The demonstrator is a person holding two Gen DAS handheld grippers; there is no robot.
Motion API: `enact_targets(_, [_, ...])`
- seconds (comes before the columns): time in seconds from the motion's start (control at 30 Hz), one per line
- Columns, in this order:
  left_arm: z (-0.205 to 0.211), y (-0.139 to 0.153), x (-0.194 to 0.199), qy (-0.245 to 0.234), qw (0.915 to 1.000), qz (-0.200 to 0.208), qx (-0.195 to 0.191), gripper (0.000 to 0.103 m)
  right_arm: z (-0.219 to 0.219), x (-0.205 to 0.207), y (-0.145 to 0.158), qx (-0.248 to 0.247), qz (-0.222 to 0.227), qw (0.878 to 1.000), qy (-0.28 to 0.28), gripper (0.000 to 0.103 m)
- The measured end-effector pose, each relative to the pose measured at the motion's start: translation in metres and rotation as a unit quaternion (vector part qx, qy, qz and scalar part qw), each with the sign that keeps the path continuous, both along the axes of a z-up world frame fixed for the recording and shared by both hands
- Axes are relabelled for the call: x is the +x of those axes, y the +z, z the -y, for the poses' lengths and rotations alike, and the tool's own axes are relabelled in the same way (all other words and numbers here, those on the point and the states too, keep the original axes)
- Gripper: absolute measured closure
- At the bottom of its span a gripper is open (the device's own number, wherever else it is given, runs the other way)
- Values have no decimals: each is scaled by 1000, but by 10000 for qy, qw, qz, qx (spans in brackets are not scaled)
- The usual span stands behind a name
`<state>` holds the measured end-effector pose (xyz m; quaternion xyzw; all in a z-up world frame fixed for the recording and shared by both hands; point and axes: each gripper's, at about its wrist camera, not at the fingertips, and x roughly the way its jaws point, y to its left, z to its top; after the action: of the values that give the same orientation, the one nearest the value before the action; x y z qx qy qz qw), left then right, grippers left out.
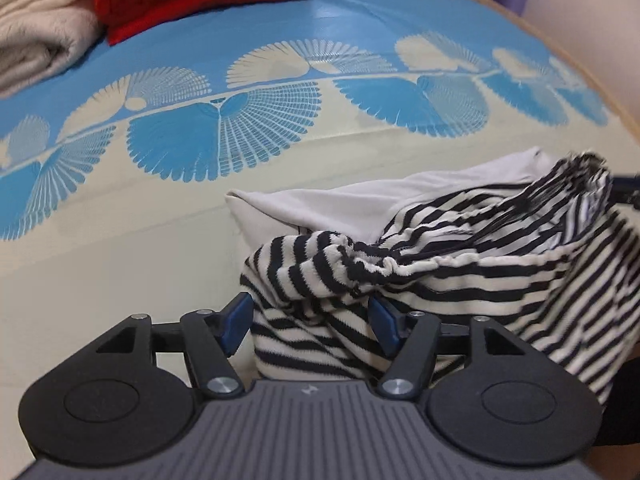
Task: Fold small clothes
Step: 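Lift the hem with both grippers and fold it over toward the hood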
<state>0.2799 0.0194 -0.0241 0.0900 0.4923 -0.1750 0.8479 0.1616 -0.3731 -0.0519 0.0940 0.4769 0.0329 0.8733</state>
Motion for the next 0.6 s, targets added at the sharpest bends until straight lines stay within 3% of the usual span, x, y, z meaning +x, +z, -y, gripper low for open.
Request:
enact_targets(0.07, [7, -5, 5, 7, 9999, 121, 101, 34, -10, 1, 0, -218, 225, 9994, 176, 51])
enact_targets(0.3, [20, -11, 30, 193, 9990, 368, 153, 35, -34, 28, -20, -991, 356, 9934, 450, 53])
enact_targets(0.37, [18, -16, 40, 264, 9992, 286, 76, 53, -37, 36, -20, -1149, 488, 9916, 333, 57])
enact_targets(0.4, [16, -18, 45, 303, 9993, 203, 28, 60, -36, 40, -20, -1160, 523, 9915, 268, 65])
enact_targets(0.47, [12, -19, 52, 375, 9992, 106, -76, 90, -33, 47, -19, -1140, 536, 9919, 155, 75])
enact_targets(0.53, [7, -16, 58, 410, 9988, 192, -203, 97, -28, 54, -20, -964, 560, 9938, 44, 83])
enact_targets(0.6, [-1, -6, 63, 643, 9964, 456, -312, 97, -24, 62, -21, -832, 611, 9946, -60, 89])
